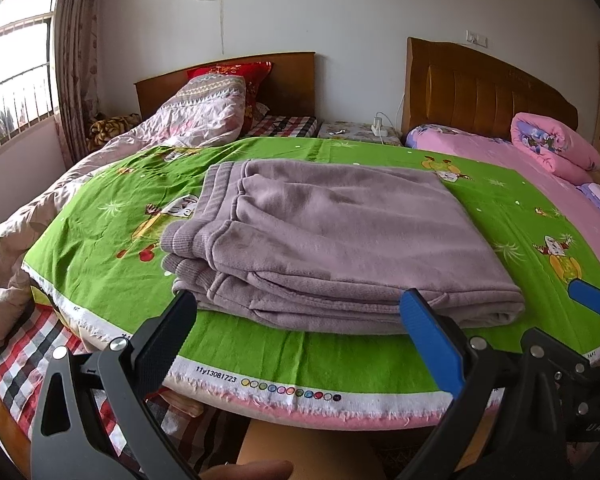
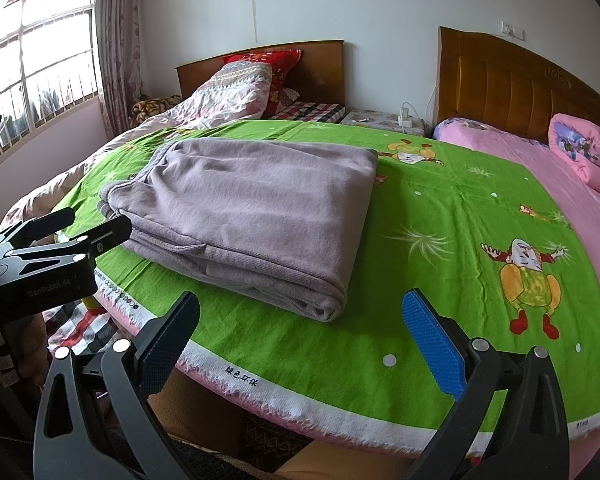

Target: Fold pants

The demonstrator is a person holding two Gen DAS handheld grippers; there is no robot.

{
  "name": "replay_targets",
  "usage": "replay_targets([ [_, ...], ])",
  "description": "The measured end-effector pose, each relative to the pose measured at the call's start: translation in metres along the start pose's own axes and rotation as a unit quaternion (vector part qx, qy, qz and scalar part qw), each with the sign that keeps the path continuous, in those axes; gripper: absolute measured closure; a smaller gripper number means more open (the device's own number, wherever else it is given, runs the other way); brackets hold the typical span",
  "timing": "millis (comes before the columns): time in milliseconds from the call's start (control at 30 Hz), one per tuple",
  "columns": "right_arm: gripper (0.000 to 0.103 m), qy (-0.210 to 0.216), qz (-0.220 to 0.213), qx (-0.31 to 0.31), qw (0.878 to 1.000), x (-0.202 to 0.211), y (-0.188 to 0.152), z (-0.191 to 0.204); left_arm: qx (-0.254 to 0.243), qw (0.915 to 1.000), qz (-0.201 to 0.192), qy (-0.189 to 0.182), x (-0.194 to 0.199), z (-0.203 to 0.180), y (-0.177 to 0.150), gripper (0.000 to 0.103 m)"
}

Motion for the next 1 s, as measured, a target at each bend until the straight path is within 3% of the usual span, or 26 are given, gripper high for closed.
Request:
replay_targets([
  [1000,0.005,0.002,0.001,-0.003,1.000,-0.0006,-0.0036,-0.0020,0.002,1.0000,0.006,0.000,-0.0027,0.0033,-0.0037,0.001],
])
Point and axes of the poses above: each gripper's, at about its wrist camera, not at the fingertips, and x roughly against the way its jaws point, z to its left, y to its top, the point moved 8 cm from there along -x, roughly the way its jaws point, and after that the axes turned 4 degrees about -z, right-handed, at the moved point
